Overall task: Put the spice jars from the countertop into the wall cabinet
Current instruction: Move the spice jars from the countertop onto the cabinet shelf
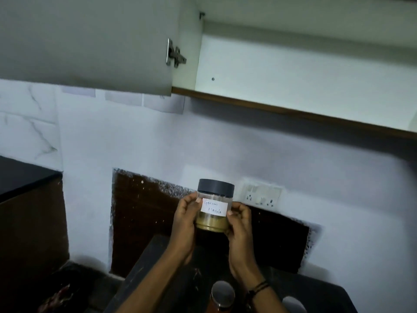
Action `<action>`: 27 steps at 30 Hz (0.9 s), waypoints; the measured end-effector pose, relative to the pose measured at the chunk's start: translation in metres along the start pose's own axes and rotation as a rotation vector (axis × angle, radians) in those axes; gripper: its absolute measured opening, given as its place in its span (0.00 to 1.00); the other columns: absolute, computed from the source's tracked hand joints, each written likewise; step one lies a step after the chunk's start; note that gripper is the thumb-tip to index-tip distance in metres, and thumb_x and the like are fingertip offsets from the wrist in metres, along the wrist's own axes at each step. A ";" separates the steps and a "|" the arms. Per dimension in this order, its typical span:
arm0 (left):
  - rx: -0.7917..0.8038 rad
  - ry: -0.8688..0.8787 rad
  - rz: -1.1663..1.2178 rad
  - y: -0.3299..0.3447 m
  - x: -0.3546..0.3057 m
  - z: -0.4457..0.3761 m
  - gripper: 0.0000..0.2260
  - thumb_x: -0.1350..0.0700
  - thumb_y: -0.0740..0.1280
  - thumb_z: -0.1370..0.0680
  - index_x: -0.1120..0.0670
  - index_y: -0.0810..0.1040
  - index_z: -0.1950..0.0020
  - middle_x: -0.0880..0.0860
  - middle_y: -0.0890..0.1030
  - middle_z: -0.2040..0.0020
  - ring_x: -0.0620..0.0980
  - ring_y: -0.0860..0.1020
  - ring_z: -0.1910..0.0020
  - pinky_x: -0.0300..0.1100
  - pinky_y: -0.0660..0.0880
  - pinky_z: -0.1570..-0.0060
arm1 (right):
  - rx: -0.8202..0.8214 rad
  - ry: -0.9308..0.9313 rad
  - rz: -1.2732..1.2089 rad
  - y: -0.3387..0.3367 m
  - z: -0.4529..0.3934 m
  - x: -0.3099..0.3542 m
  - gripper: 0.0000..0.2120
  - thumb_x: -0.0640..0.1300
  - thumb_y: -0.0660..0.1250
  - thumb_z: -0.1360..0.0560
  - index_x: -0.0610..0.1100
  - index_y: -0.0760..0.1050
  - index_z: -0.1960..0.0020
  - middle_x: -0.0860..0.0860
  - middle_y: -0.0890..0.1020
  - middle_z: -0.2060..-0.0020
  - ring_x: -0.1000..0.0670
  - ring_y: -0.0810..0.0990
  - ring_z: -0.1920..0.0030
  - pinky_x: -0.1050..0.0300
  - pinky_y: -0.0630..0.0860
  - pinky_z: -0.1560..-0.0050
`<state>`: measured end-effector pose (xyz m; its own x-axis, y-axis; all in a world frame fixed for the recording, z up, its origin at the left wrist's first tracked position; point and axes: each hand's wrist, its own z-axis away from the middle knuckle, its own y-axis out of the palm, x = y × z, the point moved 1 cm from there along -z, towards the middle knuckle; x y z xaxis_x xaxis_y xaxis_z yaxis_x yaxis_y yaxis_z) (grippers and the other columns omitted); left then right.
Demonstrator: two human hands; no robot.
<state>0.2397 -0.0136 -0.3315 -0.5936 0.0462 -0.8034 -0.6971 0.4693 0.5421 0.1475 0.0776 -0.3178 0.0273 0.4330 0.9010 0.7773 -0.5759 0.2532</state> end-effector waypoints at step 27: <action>-0.131 0.720 -0.777 0.135 -0.228 -0.224 0.12 0.56 0.57 0.17 0.58 0.77 0.52 0.54 0.79 0.55 0.56 0.77 0.51 0.53 0.74 0.48 | -0.068 -0.503 0.500 0.131 -0.256 0.192 0.18 0.44 0.63 0.22 0.48 0.69 0.33 0.50 0.80 0.43 0.49 0.79 0.47 0.59 0.76 0.51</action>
<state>0.1904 -0.1584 -0.0199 -0.0353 -0.7772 -0.6283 -0.9990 0.0451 0.0004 0.0938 -0.0924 -0.0214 0.6703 0.3636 0.6469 0.5552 -0.8241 -0.1121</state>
